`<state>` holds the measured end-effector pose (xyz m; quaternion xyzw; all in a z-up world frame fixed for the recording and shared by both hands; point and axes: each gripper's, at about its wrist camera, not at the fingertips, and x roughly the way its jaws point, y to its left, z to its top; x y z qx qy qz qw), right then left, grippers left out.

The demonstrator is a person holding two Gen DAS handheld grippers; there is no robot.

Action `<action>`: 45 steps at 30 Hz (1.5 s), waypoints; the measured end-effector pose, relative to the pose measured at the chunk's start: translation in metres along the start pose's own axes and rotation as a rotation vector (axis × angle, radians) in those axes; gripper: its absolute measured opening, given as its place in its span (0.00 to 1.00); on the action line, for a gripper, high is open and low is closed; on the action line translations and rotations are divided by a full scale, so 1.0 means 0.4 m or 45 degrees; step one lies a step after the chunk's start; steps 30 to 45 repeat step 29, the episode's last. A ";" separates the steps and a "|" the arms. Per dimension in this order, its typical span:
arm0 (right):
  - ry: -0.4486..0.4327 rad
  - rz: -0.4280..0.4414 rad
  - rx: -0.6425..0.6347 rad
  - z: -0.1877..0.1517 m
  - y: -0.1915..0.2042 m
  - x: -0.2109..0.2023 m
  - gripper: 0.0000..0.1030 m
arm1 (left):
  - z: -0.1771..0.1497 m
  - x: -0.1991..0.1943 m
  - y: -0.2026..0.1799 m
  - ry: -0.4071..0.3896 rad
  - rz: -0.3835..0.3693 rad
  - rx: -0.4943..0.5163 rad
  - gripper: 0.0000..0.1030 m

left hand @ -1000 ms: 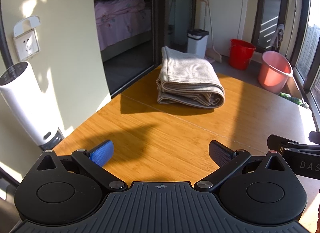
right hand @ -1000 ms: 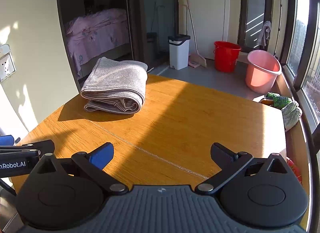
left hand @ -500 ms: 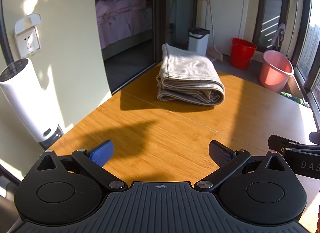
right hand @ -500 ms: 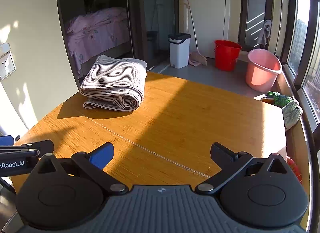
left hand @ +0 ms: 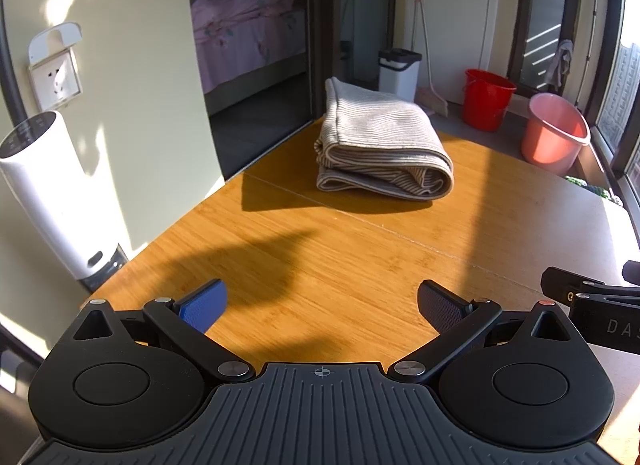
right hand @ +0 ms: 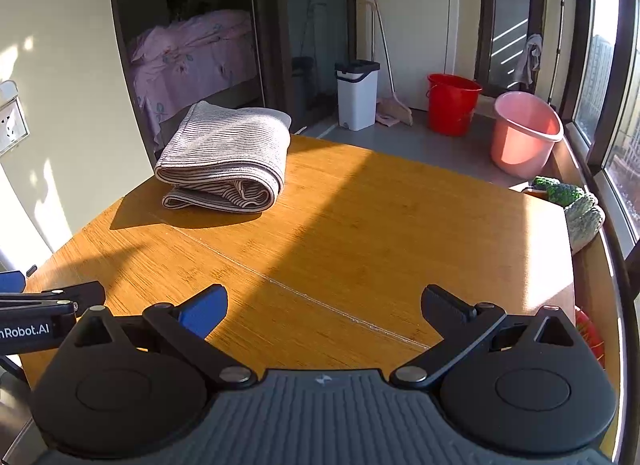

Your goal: Fold clothes

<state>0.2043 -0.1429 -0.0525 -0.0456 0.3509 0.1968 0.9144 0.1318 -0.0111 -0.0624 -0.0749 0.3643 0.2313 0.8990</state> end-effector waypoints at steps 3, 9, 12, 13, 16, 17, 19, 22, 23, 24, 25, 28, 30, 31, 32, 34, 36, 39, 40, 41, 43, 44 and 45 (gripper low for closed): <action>-0.002 -0.002 -0.013 0.003 0.004 0.003 1.00 | 0.000 0.004 0.003 0.002 0.003 -0.002 1.00; -0.004 -0.008 -0.036 0.012 0.013 0.009 1.00 | 0.012 0.010 0.011 -0.011 0.006 0.008 1.00; -0.004 -0.011 -0.043 0.017 0.021 0.014 1.00 | 0.018 0.014 0.016 -0.019 0.000 0.013 1.00; -0.003 -0.012 -0.045 0.019 0.024 0.017 1.00 | 0.020 0.015 0.018 -0.021 -0.004 0.014 1.00; 0.002 -0.019 -0.050 0.024 0.032 0.026 1.00 | 0.023 0.026 0.023 -0.015 -0.016 0.013 1.00; 0.005 -0.023 -0.052 0.025 0.035 0.029 1.00 | 0.023 0.031 0.026 -0.010 -0.019 0.009 1.00; 0.013 -0.033 -0.049 0.026 0.038 0.039 1.00 | 0.023 0.044 0.032 -0.001 -0.023 0.002 1.00; 0.037 -0.050 -0.042 0.027 0.044 0.059 1.00 | 0.023 0.063 0.045 0.014 -0.026 -0.006 1.00; 0.047 -0.054 -0.040 0.027 0.050 0.069 1.00 | 0.027 0.071 0.056 0.025 -0.026 -0.015 1.00; 0.056 -0.058 -0.037 0.027 0.055 0.079 1.00 | 0.032 0.080 0.070 0.040 -0.027 -0.027 1.00; 0.063 -0.054 -0.038 0.027 0.068 0.090 1.00 | 0.037 0.089 0.083 0.054 -0.027 -0.039 1.00; 0.085 -0.007 -0.062 0.030 0.125 0.132 1.00 | 0.071 0.097 0.157 0.039 -0.028 -0.133 1.00; 0.093 0.015 -0.074 0.031 0.148 0.147 1.00 | 0.085 0.097 0.187 0.023 -0.027 -0.166 1.00; 0.093 0.015 -0.074 0.031 0.148 0.147 1.00 | 0.085 0.097 0.187 0.023 -0.027 -0.166 1.00; 0.093 0.015 -0.074 0.031 0.148 0.147 1.00 | 0.085 0.097 0.187 0.023 -0.027 -0.166 1.00; 0.093 0.015 -0.074 0.031 0.148 0.147 1.00 | 0.085 0.097 0.187 0.023 -0.027 -0.166 1.00; 0.093 0.015 -0.074 0.031 0.148 0.147 1.00 | 0.085 0.097 0.187 0.023 -0.027 -0.166 1.00; 0.093 0.015 -0.074 0.031 0.148 0.147 1.00 | 0.085 0.097 0.187 0.023 -0.027 -0.166 1.00; 0.093 0.015 -0.074 0.031 0.148 0.147 1.00 | 0.085 0.097 0.187 0.023 -0.027 -0.166 1.00; 0.093 0.015 -0.074 0.031 0.148 0.147 1.00 | 0.085 0.097 0.187 0.023 -0.027 -0.166 1.00; 0.093 0.015 -0.074 0.031 0.148 0.147 1.00 | 0.085 0.097 0.187 0.023 -0.027 -0.166 1.00; 0.093 0.015 -0.074 0.031 0.148 0.147 1.00 | 0.085 0.097 0.187 0.023 -0.027 -0.166 1.00; 0.093 0.015 -0.074 0.031 0.148 0.147 1.00 | 0.085 0.097 0.187 0.023 -0.027 -0.166 1.00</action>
